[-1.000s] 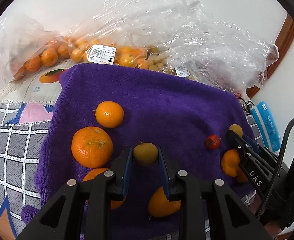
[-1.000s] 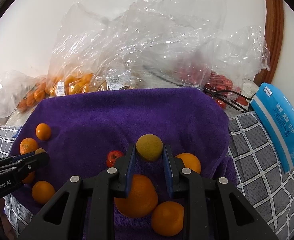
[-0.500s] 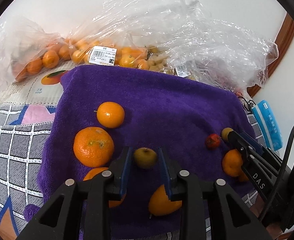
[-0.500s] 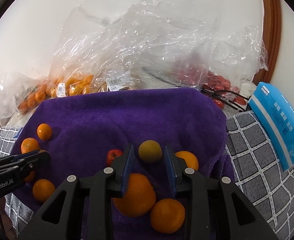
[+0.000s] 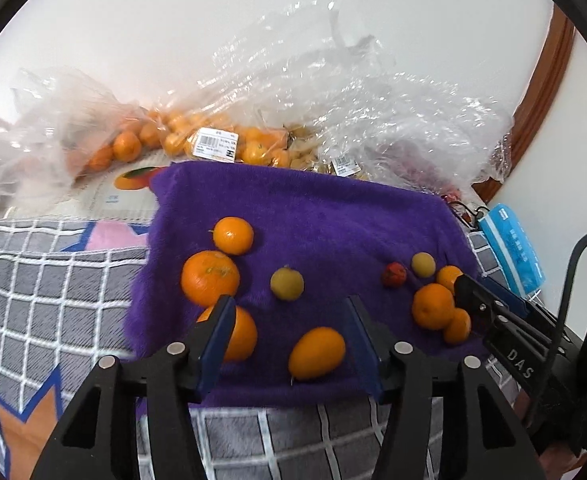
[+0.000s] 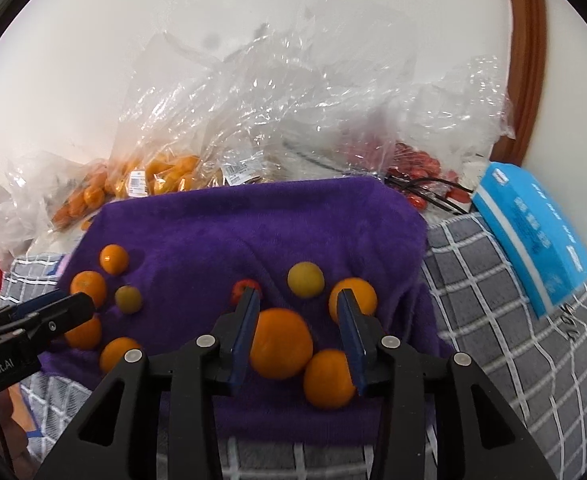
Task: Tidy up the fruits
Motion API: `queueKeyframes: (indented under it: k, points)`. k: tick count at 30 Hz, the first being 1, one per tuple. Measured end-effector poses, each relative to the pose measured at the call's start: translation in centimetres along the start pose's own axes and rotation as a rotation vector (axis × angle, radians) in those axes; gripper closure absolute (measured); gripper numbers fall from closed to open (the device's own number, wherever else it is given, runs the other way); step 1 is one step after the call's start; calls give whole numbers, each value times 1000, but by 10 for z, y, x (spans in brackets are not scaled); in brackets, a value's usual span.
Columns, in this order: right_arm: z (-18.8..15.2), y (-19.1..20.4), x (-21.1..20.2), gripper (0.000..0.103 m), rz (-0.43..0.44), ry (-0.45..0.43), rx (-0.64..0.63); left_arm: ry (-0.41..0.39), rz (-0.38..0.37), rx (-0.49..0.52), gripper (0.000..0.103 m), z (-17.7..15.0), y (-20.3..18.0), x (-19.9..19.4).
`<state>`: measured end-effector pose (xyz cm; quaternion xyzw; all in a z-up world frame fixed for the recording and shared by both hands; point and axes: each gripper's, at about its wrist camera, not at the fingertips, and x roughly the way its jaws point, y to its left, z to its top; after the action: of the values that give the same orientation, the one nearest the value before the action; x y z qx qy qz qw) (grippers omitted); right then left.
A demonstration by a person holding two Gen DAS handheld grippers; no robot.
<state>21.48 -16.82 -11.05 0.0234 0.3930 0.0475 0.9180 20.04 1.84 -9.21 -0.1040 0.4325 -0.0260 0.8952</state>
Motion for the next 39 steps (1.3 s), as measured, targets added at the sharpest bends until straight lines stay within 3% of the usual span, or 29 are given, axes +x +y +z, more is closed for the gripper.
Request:
queueKeyframes:
  k: [3, 6, 9, 13, 17, 21, 30, 39]
  points:
    - [-5, 3, -28, 61, 0, -15, 12, -30, 13, -5, 38, -8, -1, -21]
    - [-11, 6, -60, 61, -12, -36, 4, -40, 16, -13, 35, -18, -3, -41]
    - [-16, 9, -86, 59, -36, -52, -7, -100, 46, 6, 22, -31, -9, -69]
    - [-27, 9, -125, 53, -44, -68, -6, -153, 55, 19, 14, -45, -14, -100]
    - [-40, 10, -158, 29, -49, -114, -16, -170, 67, 46, 11, -60, -20, -122]
    - [-52, 9, -181, 16, -36, -145, -18, -198, 106, 65, 9, -75, -21, -140]
    - [-81, 5, -215, 7, -23, -152, -20, -224, 107, 29, 7, -98, -16, -167]
    - [-94, -2, -233, 7, -31, -184, -6, -254, 129, 52, 7, -107, -26, -182]
